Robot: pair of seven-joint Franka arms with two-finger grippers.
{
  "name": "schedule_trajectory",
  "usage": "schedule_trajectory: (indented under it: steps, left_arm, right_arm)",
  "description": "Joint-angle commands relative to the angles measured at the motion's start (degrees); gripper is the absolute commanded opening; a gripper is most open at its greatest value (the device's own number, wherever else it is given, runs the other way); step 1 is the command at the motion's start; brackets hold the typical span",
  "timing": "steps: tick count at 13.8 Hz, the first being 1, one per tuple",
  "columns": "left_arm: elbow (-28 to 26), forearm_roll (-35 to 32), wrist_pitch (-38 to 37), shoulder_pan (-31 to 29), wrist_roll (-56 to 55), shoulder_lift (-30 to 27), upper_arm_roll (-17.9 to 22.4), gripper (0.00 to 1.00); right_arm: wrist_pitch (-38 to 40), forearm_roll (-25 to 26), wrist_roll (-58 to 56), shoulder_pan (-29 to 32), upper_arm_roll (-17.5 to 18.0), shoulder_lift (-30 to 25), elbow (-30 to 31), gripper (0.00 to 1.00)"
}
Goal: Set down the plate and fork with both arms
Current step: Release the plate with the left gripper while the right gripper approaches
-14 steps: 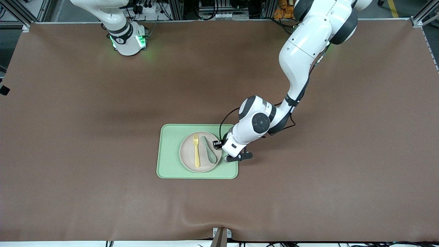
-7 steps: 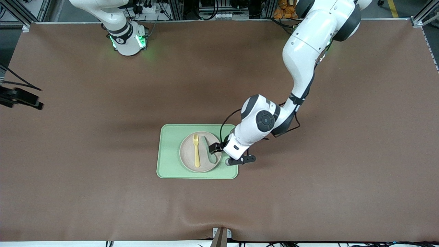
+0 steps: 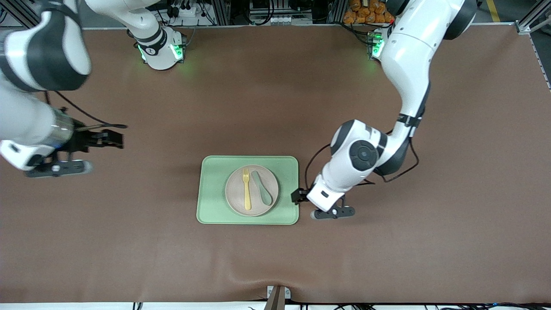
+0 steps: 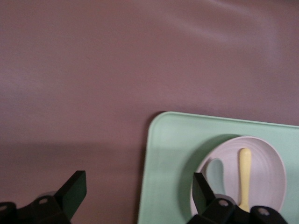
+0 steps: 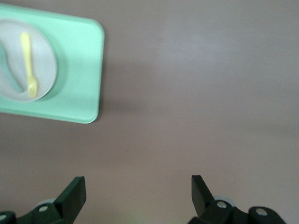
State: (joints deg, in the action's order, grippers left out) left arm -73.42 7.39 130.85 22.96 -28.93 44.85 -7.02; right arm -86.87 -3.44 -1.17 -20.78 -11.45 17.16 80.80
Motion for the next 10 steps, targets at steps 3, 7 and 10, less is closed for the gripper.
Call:
schedule_trajectory:
  steps: [3,7,10]
  left_arm:
    - [-1.9,-1.4,-6.2,-6.8,12.0,-4.2,-0.2,1.0]
    - [-2.0,-1.4,-13.2,-12.0,21.3,-6.3,-0.1,1.0]
    - [-2.7,-1.4,-17.6,-13.6,22.3,-9.0,0.0,1.0]
  right_arm:
    - [-9.5,-1.1,-1.4,-10.5,-0.6,9.1,-1.4,1.0]
    - [-20.3,-7.5,-1.0,-13.2,-0.6,17.3,-1.4,1.0]
    - [-26.9,-7.5,-0.8,-15.9,-0.6,21.8,-1.3,1.0]
